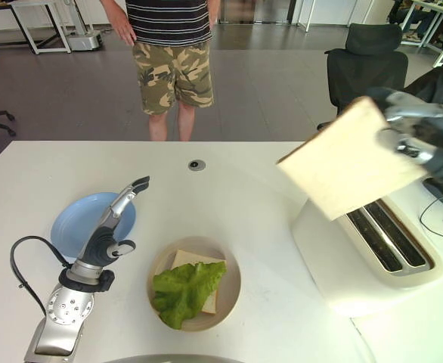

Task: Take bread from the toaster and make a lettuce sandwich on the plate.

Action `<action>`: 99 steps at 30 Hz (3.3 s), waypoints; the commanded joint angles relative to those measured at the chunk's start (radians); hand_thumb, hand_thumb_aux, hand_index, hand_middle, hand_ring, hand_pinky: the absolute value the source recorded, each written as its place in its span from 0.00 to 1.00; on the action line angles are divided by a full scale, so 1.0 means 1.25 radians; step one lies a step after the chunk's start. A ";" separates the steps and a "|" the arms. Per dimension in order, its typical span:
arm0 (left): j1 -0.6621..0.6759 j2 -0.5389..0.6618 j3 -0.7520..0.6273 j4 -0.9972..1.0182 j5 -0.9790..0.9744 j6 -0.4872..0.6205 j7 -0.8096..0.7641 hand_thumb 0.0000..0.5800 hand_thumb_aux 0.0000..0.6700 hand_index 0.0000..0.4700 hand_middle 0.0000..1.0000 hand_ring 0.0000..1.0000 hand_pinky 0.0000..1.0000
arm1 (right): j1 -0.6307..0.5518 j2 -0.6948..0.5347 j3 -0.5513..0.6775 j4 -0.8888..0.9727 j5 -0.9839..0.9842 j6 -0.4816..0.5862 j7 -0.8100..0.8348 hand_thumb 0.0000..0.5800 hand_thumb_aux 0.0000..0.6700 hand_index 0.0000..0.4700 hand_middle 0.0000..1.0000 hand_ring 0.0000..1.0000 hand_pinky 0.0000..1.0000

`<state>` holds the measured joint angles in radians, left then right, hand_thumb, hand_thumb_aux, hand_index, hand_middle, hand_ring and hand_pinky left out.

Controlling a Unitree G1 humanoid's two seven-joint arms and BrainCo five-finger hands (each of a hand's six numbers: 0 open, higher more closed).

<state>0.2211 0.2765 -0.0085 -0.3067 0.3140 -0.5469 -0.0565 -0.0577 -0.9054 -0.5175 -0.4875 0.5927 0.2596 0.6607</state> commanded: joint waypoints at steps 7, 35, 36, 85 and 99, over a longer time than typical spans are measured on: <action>0.026 0.069 0.091 -0.065 0.019 -0.083 -0.005 0.00 0.00 0.00 0.00 0.00 0.00 | -0.197 0.149 0.530 0.062 -0.112 0.130 0.075 1.00 1.00 1.00 0.00 0.00 0.00; 0.136 0.195 0.049 -0.085 0.177 -0.218 -0.093 0.00 0.00 0.00 0.00 0.00 0.00 | -0.149 0.312 0.775 0.281 -0.412 0.042 0.079 1.00 1.00 1.00 0.00 0.00 0.00; 0.141 0.205 0.047 -0.084 0.194 -0.226 -0.099 0.00 0.00 0.00 0.00 0.00 0.00 | -0.149 0.314 0.775 0.286 -0.415 0.040 0.079 1.00 1.00 1.00 0.00 0.00 0.00; 0.035 0.299 -0.004 -0.077 0.128 -0.128 -0.029 1.00 1.00 1.00 1.00 1.00 1.00 | 0.293 0.126 0.321 0.017 -0.456 -0.539 0.108 1.00 1.00 1.00 1.00 1.00 1.00; 0.102 0.283 -0.152 0.148 0.338 -0.120 -0.106 1.00 1.00 1.00 1.00 1.00 1.00 | 0.231 0.208 0.580 0.381 -0.869 -0.660 -0.062 1.00 1.00 1.00 1.00 1.00 1.00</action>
<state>0.3853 0.6686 -0.1704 -0.1595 0.6636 -0.7179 -0.2311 0.2522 -0.6812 0.1486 -0.1021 -0.4200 -0.5690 0.6164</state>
